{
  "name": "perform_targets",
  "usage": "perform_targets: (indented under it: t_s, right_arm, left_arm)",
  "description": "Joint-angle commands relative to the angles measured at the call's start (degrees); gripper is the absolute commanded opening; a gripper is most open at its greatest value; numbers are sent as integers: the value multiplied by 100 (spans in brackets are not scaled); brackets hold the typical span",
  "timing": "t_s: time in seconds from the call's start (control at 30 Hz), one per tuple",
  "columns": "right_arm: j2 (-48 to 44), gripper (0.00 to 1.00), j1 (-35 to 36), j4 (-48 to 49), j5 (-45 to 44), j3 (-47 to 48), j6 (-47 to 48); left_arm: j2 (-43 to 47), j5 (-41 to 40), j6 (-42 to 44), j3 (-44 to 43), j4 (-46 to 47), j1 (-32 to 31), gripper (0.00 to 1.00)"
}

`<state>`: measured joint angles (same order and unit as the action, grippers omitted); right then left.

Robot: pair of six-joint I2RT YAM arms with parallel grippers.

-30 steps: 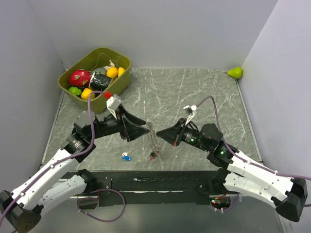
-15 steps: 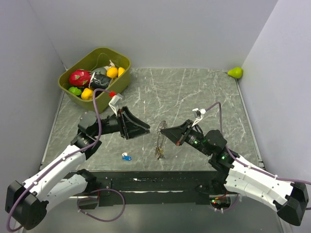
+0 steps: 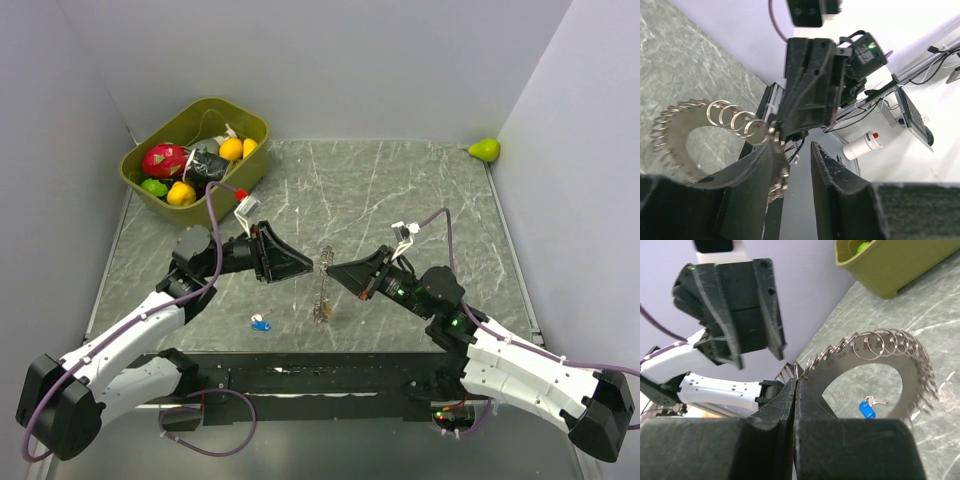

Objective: Put the keys on the keyring

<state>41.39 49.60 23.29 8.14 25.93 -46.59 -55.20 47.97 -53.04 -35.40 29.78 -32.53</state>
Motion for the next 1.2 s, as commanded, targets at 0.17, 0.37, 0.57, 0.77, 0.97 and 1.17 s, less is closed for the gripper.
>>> perform_targets:
  t_s: [0.17,0.37,0.57,0.77,0.97,1.17]
  right_arm:
    - [-183,0,-47,976,91,-80,97]
    - [-236,0,-56,1081,-31,-167,18]
    - [-254,0,-56,1029,-234,-176,-87]
    - [-219,0,-56,1037,-252,-168,-131]
    - [-263,0,-56,932,-252,-159,-140]
    - [-289,0,-65,993,-234,-185,-158]
  left_arm:
    - [-88,-51,399,-160,116,19,43]
    - [-61,81,162,-108,344,19,45]
    - [0,-322,346,-134,-68,-209,45]
    - [-105,-393,364,-187,-95,-429,42]
    - [-201,-437,381,-213,-60,-482,38]
    - [-316,-499,487,-266,-201,-526,37]
